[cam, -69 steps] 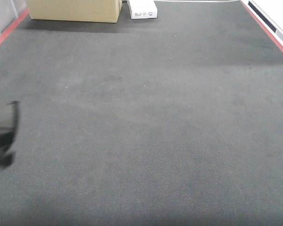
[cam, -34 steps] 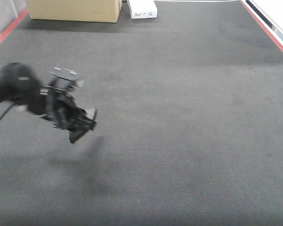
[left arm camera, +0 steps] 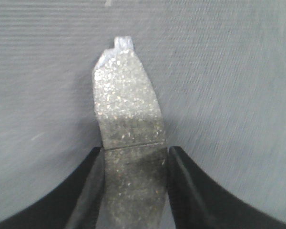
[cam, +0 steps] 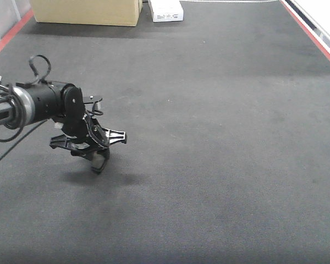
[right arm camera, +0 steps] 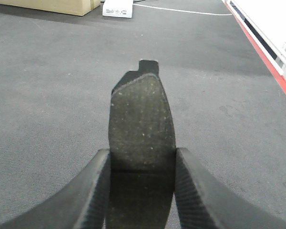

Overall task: Move and align brake pads A on conveyor
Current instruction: 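Lower the left gripper, release the brake pad onto the belt, withdraw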

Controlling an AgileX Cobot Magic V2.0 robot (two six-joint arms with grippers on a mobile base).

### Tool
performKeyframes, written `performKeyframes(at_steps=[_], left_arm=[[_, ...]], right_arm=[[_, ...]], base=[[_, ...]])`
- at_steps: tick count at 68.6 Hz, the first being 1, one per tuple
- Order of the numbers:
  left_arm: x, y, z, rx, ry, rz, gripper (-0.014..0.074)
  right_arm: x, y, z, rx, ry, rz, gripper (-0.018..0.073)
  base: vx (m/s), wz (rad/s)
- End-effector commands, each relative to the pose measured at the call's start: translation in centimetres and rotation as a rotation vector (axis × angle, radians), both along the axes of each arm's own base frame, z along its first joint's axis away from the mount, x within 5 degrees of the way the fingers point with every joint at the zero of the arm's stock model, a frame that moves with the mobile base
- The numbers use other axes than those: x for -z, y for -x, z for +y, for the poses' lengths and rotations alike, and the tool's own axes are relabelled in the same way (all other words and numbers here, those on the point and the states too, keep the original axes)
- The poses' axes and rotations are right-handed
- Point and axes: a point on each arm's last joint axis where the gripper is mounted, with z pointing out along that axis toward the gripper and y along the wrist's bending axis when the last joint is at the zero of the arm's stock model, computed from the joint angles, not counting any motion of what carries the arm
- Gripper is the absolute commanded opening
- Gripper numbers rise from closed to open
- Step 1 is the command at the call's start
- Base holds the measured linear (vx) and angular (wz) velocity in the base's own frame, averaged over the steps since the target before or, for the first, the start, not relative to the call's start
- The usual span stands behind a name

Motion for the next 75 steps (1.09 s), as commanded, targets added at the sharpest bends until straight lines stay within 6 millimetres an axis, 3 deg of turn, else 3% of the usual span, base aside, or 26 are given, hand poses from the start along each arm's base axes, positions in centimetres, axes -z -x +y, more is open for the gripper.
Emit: performKeyframes(at_steps=[1, 13, 23, 30, 36, 43, 52, 72, 75], left_arm=[[-3.2, -0.5, -0.5, -0.025, 0.058, -0.125, 0.0195], [-3.3, -0.5, -0.5, -0.010, 0.051, -0.126, 0.0307], [-3.9, -0.3, -0.4, 0.040, 0.028, -0.137, 0.0468], [-5.9, 0.2, -0.1, 0.090, -0.026, -0.196, 0.0539], [-8.3, 1.1, 0.1, 0.133, -0.081, -0.253, 0.0545], [-11.0, 3.0, 0.1, 0.195, -0.148, -0.343, 0.0510], [-13.5, 6.9, 0.6, 0.241, -0.153, -0.452, 0.0400], [-16.1, 15.8, 3.8, 0.247, -0.079, -0.660, 0.0017], [-16.3, 17.0, 4.3, 0.247, -0.072, -0.688, -0.0008]], right_arm=[[-1.7, -0.2, 0.0, 0.003, -0.004, -0.113, 0.0008], [-1.7, -0.2, 0.0, 0.003, -0.004, -0.113, 0.0008], [-1.7, -0.2, 0.0, 0.003, -0.004, -0.113, 0.0008], [-1.7, -0.2, 0.0, 0.003, -0.004, -0.113, 0.0008], [-1.7, -0.2, 0.0, 0.003, -0.004, -0.112, 0.0008], [-1.7, -0.2, 0.0, 0.003, -0.004, -0.112, 0.0008], [-1.7, -0.2, 0.0, 0.003, -0.004, -0.112, 0.0008], [-1.7, -0.2, 0.0, 0.003, -0.004, -0.112, 0.0008], [-1.7, -0.2, 0.0, 0.003, -0.004, -0.112, 0.0008]], base=[[0.00, 0.00], [0.00, 0.00], [0.00, 0.00], [0.00, 0.00], [0.00, 0.00], [0.00, 0.00], [0.00, 0.00], [0.00, 0.00], [0.00, 0.00]])
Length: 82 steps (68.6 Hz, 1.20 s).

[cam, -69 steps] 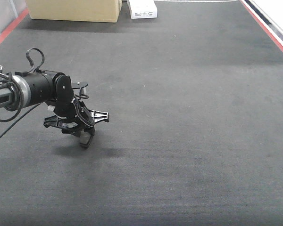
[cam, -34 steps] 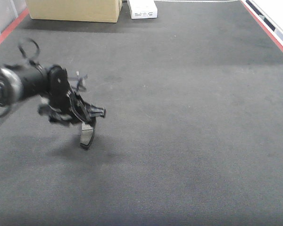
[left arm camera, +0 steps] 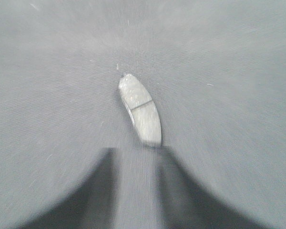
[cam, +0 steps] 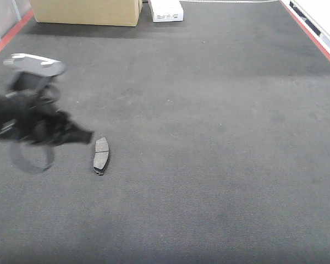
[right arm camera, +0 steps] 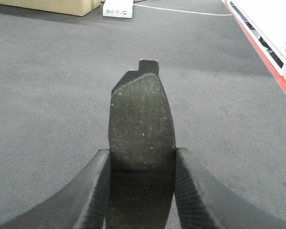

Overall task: Move and align brake pads A on conveyor
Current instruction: 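Lower the left gripper, release the brake pad onto the belt, withdraw, then lower the right gripper with its brake pad toward the belt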

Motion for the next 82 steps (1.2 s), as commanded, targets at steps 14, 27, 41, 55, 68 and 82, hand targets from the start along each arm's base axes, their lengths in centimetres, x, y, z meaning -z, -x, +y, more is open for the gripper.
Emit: performKeyframes(at_steps=[14, 27, 41, 55, 68, 82], left_arm=[[-2.8, 8.2, 3.3, 0.024, 0.104, -0.261, -0.0007], [-2.4, 13.2, 5.5, 0.026, 0.149, -0.372, -0.0007], [-2.2, 17.7, 7.3, 0.053, 0.208, -0.579, -0.0007], [-1.4, 20.6, 8.4, 0.070, 0.274, -0.760, -0.0007], [-0.7, 20.9, 8.6, 0.072, 0.276, -0.778, -0.0007], [-0.7, 21.0, 8.6, 0.072, 0.278, -0.777, -0.0007]], right_arm=[[-1.7, -0.2, 0.0, 0.003, -0.004, -0.112, 0.0008], [-1.7, -0.2, 0.0, 0.003, -0.004, -0.113, 0.0008], [-1.7, -0.2, 0.0, 0.003, -0.004, -0.114, 0.0008], [-1.7, -0.2, 0.0, 0.003, -0.004, -0.115, 0.0008], [-1.7, -0.2, 0.0, 0.003, -0.004, -0.116, 0.0008], [-2.1, -0.4, 0.1, -0.004, -0.051, -0.156, 0.0008]], base=[[0.00, 0.00], [0.00, 0.00], [0.00, 0.00], [0.00, 0.00], [0.00, 0.00], [0.00, 0.00]])
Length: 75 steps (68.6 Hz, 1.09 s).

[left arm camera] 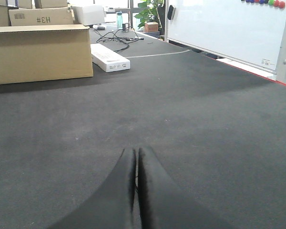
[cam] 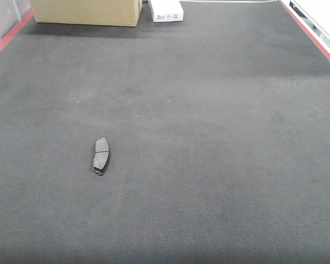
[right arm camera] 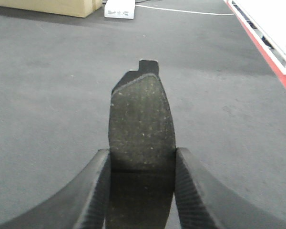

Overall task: Move and align brake pads A on conveyor
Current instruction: 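Lower the right gripper with its brake pad toward the belt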

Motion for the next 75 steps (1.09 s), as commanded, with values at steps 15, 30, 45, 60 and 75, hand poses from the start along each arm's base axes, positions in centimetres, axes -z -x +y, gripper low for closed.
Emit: performKeyframes(at_steps=[15, 30, 45, 60, 75], left_arm=[[-1.3, 0.0, -0.1, 0.017, 0.025, -0.084, -0.0006], [-1.3, 0.0, -0.1, 0.016, 0.022, -0.078, -0.0006], [-1.2, 0.0, -0.1, 0.015, 0.021, -0.075, -0.0006], [-1.2, 0.0, -0.1, 0.015, 0.021, -0.073, -0.0006], [-1.2, 0.0, -0.1, 0.014, 0.019, -0.069, -0.0006]], right_arm=[[-2.3, -5.6, 0.3, 0.037, -0.084, 0.058, 0.0008], [-2.3, -13.2, 0.8, 0.046, -0.072, 0.206, 0.0008], [-0.9, -20.2, 1.4, 0.050, -0.073, 0.276, 0.0012], [0.9, -26.1, 5.8, -0.063, -0.057, 0.382, 0.0022], [3.2, -30.4, 9.3, -0.088, -0.107, 0.515, 0.0031]], base=[[0.00, 0.00], [0.00, 0.00], [0.00, 0.00], [0.00, 0.00], [0.00, 0.00]])
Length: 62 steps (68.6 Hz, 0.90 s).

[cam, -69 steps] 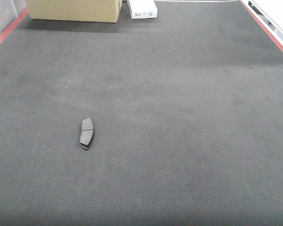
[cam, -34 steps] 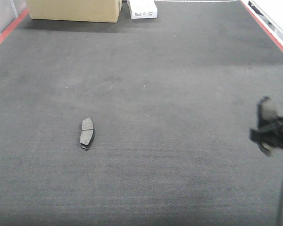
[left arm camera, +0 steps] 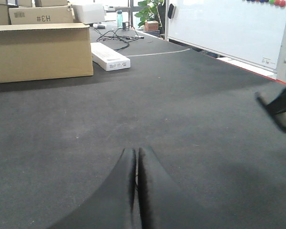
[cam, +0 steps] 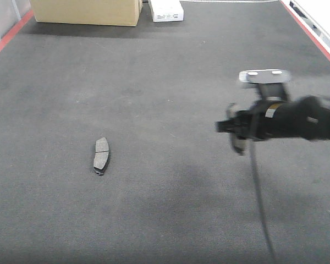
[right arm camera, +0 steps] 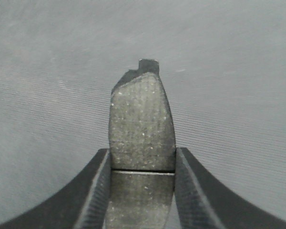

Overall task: Move and align brake pads A on conveyor
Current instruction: 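Lower the right gripper with its brake pad toward the belt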

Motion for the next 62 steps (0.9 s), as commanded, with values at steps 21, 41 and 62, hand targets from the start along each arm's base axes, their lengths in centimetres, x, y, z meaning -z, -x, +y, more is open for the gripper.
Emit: performKeyframes(at_steps=[21, 41, 62], left_arm=[[-1.2, 0.0, -0.1, 0.014, 0.019, -0.072, -0.0006], [-1.2, 0.0, -0.1, 0.014, 0.018, -0.071, -0.0006], [-1.2, 0.0, -0.1, 0.014, 0.018, -0.071, -0.0006]], right_arm=[[2.0, -4.5, 1.4, 0.017, -0.006, 0.101, 0.0038], [4.0, -5.1, 1.5, 0.054, -0.024, 0.136, 0.0085], [3.5, -5.1, 1.5, 0.070, -0.041, 0.118, 0.0424]], base=[[0.00, 0.00], [0.00, 0.00], [0.00, 0.00]])
